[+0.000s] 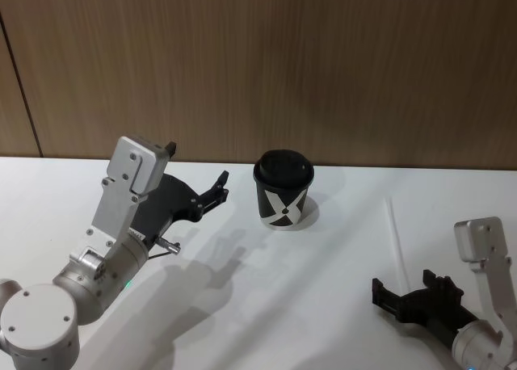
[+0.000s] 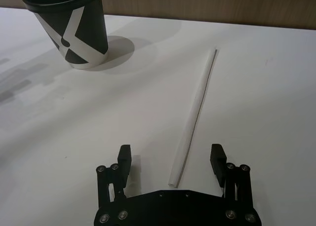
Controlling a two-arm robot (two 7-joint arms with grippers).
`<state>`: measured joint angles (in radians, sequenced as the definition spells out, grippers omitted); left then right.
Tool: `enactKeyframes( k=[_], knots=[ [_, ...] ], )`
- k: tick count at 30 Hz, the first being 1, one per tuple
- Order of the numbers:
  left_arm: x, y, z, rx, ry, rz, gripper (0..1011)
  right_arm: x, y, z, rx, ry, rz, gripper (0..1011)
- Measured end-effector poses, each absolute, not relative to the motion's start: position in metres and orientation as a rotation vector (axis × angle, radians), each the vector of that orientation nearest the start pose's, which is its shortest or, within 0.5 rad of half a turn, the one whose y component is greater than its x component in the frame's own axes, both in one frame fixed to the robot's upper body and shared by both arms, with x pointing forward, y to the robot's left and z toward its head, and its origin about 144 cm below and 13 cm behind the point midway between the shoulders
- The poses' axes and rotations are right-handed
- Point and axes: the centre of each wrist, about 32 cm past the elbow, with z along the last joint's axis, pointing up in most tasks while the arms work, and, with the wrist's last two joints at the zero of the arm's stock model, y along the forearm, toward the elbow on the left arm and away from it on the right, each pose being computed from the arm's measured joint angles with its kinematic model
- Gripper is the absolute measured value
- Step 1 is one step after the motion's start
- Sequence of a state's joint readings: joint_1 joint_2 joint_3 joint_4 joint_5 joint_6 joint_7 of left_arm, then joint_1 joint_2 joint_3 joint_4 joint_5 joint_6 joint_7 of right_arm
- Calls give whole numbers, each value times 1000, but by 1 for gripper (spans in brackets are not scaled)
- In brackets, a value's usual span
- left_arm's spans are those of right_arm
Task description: Pick up the straw with one hand, pass it to the other hand, and insert it into the cup.
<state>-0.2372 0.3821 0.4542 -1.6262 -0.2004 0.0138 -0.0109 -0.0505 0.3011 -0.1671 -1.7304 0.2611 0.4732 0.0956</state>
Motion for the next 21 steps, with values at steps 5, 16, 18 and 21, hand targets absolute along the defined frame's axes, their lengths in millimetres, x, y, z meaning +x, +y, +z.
enactKeyframes(
  k=[5, 16, 18, 21],
  knots=[
    [492, 198, 1204, 61, -268, 1124, 1002, 438, -250, 1168, -353, 279, -1257, 1001],
    [492, 198, 1204, 61, -268, 1124, 1002, 438, -250, 1168, -354, 280, -1256, 967],
    [492, 198, 1204, 61, -268, 1124, 1002, 438, -250, 1168, -355, 280, -1256, 932],
    [492, 198, 1204, 61, -268, 1124, 1002, 438, -250, 1168, -355, 280, -1256, 861]
  ],
)
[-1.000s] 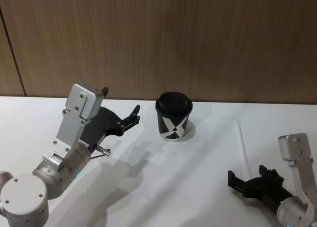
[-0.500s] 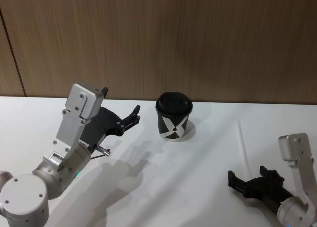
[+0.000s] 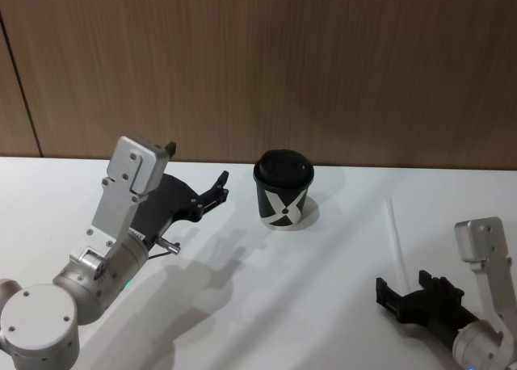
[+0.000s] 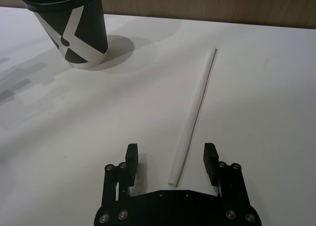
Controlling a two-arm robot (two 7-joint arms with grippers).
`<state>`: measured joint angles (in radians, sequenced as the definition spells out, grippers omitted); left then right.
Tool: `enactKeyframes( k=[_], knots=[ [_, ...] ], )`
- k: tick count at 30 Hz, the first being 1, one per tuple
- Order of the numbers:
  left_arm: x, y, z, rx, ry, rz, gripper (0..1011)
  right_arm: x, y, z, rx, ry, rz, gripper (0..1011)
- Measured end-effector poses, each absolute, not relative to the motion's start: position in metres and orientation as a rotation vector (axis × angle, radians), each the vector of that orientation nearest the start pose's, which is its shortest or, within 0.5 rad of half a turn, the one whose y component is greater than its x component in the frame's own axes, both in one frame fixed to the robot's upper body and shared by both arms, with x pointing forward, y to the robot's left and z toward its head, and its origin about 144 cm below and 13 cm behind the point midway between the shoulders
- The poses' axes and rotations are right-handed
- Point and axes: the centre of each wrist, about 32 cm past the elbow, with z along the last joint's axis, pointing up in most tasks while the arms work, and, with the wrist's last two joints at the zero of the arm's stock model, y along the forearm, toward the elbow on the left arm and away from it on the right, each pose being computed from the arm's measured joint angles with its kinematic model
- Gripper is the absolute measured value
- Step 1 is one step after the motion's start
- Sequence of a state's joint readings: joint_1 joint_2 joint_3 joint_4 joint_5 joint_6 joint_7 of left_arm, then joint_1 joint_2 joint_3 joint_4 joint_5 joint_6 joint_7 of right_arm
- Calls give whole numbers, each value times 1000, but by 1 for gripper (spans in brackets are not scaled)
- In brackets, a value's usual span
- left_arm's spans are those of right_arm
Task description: Pick up the straw with one hand, pass it to the other hand, and insert it into the cup.
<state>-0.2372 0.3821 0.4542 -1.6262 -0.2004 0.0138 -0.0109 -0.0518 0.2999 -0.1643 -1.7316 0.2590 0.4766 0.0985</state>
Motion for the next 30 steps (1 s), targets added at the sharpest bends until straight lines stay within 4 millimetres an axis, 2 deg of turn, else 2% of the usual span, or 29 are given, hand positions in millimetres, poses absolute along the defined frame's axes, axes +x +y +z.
enactKeyframes(
  k=[11, 12, 18, 22, 26, 30],
  knots=[
    [492, 198, 1204, 61, -268, 1124, 1002, 438, -250, 1168, -355, 281, -1256, 550],
    [492, 198, 1204, 61, -268, 1124, 1002, 438, -250, 1168, -355, 281, -1256, 490],
    [492, 198, 1204, 61, -268, 1124, 1002, 438, -250, 1168, -355, 281, -1256, 329],
    [492, 198, 1204, 61, -268, 1124, 1002, 438, -250, 1168, -355, 281, -1256, 167],
    [492, 198, 1204, 61, -268, 1124, 1002, 438, -250, 1168, -355, 281, -1256, 61],
    [492, 198, 1204, 61, -268, 1124, 1002, 438, -250, 1168, -355, 280, -1256, 1]
  ],
)
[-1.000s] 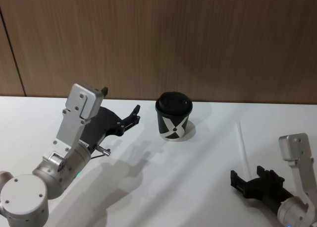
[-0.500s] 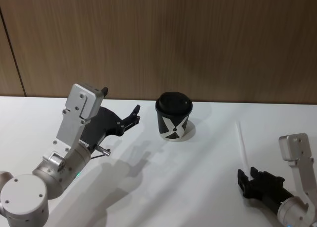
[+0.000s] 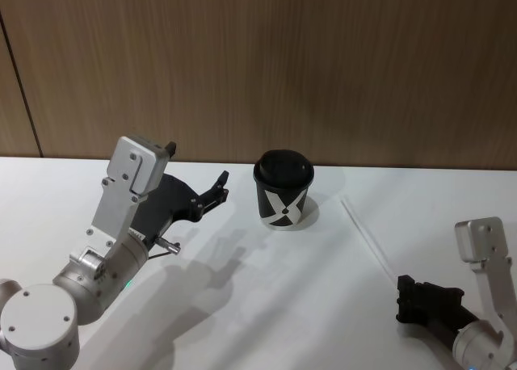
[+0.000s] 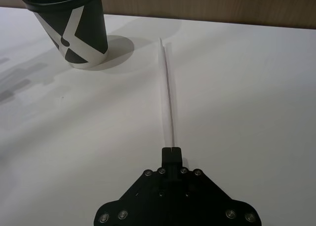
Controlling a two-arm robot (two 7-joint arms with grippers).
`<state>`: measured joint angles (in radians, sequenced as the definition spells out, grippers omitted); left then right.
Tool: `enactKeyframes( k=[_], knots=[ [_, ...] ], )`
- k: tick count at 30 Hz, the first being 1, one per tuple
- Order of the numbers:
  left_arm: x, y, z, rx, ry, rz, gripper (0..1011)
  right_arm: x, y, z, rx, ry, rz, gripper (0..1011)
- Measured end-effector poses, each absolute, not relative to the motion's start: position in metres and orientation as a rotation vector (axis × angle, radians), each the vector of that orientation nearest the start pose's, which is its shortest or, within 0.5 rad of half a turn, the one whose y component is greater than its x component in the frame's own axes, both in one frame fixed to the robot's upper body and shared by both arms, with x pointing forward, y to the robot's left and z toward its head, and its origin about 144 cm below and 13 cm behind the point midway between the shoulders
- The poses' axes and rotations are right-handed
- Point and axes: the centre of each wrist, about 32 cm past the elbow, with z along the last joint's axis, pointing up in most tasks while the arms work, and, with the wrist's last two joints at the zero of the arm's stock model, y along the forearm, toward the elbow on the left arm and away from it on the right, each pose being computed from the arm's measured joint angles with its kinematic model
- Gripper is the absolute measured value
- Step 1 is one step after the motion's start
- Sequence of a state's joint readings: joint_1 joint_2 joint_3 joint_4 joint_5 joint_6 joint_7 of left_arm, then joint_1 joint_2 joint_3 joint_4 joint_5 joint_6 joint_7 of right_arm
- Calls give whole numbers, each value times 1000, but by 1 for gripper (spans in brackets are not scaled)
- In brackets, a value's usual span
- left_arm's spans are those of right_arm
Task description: Pick up the straw with one hand, pass it to the other hand, and insert it into the cup.
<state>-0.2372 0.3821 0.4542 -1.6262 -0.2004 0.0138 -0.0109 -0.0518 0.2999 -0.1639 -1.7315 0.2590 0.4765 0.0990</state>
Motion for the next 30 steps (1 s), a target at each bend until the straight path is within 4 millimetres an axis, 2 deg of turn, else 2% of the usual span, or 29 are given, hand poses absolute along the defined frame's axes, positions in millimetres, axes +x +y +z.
enactKeyframes(
  k=[18, 30],
  knots=[
    [492, 198, 1204, 61, -268, 1124, 1002, 438, -250, 1167, -352, 279, -1258, 0],
    [492, 198, 1204, 61, -268, 1124, 1002, 437, -254, 1165, -313, 190, -1271, 0]
  ],
)
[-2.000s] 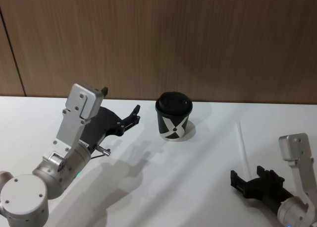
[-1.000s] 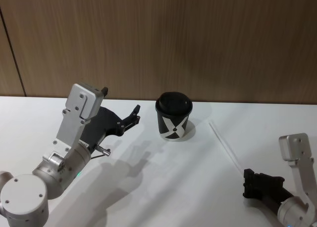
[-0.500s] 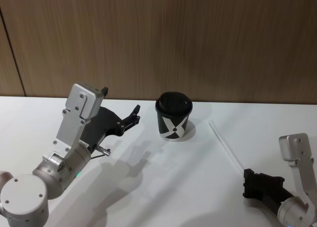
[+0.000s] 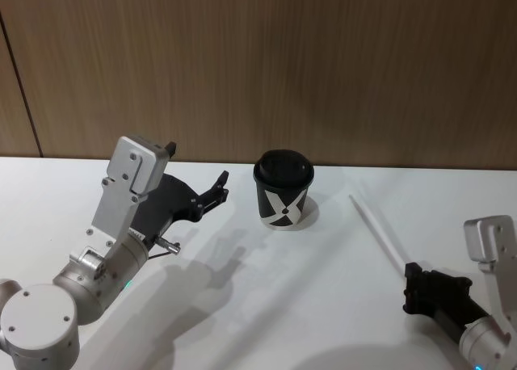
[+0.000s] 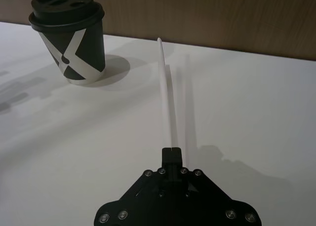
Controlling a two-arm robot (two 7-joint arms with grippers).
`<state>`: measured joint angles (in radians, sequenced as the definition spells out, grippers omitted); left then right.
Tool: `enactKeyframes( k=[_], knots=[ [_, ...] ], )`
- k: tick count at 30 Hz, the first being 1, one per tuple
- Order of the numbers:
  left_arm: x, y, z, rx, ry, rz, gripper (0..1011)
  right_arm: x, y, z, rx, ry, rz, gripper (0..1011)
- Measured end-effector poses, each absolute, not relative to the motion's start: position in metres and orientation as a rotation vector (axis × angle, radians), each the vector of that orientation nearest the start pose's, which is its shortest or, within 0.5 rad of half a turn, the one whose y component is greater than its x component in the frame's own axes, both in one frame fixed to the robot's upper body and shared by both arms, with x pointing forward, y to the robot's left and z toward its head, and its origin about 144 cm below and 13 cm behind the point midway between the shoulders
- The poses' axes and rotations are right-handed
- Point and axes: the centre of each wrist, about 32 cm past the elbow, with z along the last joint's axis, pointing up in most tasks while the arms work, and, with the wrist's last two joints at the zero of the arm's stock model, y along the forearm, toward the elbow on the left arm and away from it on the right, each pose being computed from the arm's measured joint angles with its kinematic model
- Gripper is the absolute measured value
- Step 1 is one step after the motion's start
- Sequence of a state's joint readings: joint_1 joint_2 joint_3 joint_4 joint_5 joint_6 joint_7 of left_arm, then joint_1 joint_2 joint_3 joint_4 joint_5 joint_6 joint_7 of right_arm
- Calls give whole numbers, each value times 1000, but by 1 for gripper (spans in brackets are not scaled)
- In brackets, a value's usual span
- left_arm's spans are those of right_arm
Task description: Pick up the straw with one hand, pass it to the other hand, and insert it into the cup.
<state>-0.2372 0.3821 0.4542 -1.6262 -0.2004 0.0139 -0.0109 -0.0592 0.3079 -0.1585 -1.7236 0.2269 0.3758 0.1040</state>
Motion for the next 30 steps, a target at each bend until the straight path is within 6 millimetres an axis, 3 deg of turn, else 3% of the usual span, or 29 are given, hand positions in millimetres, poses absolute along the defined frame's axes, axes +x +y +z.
enactKeyframes(
  k=[12, 30],
  knots=[
    [492, 198, 1204, 61, -268, 1124, 1002, 434, -271, 1162, -261, 24, -1276, 0],
    [492, 198, 1204, 61, -268, 1124, 1002, 435, -328, 1165, -141, -250, -1157, 0]
  ],
)
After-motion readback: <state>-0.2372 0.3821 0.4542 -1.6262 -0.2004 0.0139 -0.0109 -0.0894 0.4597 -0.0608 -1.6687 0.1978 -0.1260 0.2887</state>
